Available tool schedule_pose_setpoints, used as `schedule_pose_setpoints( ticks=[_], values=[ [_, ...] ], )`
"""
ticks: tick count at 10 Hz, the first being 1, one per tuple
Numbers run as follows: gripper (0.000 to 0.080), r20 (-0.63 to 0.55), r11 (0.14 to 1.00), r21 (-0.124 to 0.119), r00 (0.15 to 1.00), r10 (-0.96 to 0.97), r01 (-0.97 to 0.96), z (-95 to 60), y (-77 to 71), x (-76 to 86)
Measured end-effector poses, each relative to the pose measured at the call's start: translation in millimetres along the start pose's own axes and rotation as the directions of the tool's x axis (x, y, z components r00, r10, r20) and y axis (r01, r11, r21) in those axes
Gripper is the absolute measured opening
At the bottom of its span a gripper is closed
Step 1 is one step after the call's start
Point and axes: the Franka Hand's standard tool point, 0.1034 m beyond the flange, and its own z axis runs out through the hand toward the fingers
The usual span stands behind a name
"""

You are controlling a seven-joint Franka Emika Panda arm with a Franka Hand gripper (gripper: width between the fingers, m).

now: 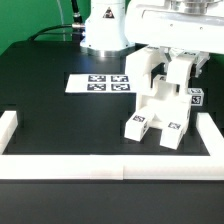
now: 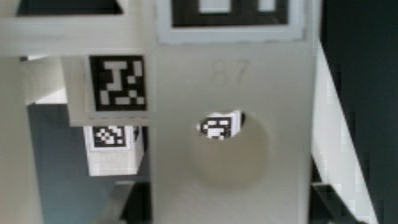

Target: Assemble chair

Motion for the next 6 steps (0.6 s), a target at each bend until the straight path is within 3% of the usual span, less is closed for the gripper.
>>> schedule_pose_setpoints(
  ticks=[6],
  values=[
    [0.0289,0.002,1.000,-0.001,1.000,-0.003,0.003,1.3,-5.3,-7.1]
  ],
)
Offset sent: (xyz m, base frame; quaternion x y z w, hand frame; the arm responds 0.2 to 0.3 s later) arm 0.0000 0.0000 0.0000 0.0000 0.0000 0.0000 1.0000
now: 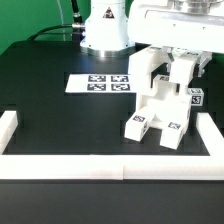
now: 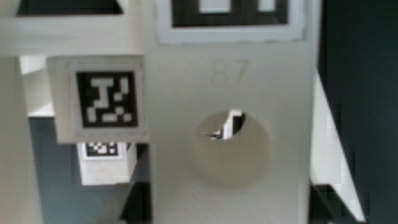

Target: Assemble chair

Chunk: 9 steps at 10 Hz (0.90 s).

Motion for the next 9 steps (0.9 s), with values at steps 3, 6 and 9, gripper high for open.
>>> schedule_pose_setpoints(
  ticks=[3,6,9],
  values=[
    [0.0289,0.002,1.000,-0.001,1.000,-0.005,0.005,0.6,0.2,-3.3],
    [0.0289,0.001,1.000,-0.001,1.000,-0.005,0.005,0.6,1.5,-2.2],
    [0.0289,0.001,1.000,-0.001,1.000,-0.005,0.005,0.5,1.4,-2.2]
  ],
)
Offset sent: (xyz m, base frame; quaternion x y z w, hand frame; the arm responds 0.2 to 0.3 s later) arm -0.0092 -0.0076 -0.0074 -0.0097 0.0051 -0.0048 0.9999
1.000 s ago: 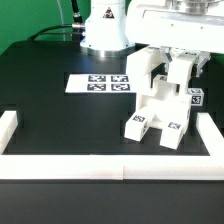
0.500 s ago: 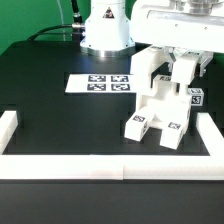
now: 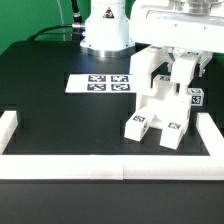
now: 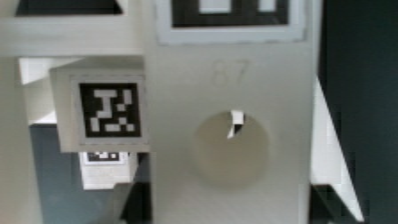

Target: Assemble chair

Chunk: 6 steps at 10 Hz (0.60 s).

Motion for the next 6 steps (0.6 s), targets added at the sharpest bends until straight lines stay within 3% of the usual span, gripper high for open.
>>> schedule_pose_setpoints(
  ticks=[6],
  values=[
    [0.0289,-0.006,1.000,0.007,1.000,0.013,-0.013,0.1,2.0,-1.6]
  ],
)
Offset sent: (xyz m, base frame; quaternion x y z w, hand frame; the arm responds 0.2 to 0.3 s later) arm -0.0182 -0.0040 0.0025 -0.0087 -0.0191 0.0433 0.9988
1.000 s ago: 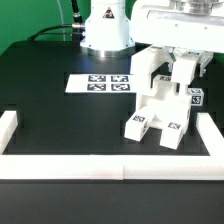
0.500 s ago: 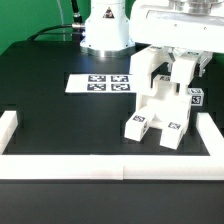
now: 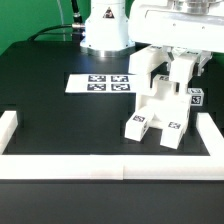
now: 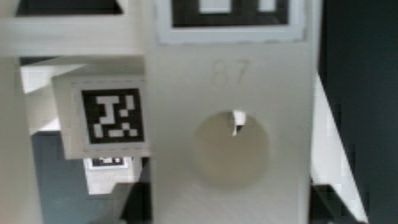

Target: Assemble chair

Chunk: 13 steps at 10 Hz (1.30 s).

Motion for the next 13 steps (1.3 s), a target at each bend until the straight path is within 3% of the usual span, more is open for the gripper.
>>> schedule_pose_setpoints(
  ticks=[13],
  values=[
    [0.0289,-0.002,0.998,-0.007,0.998,-0.065,0.065,9.6,2.3,2.5]
  ],
)
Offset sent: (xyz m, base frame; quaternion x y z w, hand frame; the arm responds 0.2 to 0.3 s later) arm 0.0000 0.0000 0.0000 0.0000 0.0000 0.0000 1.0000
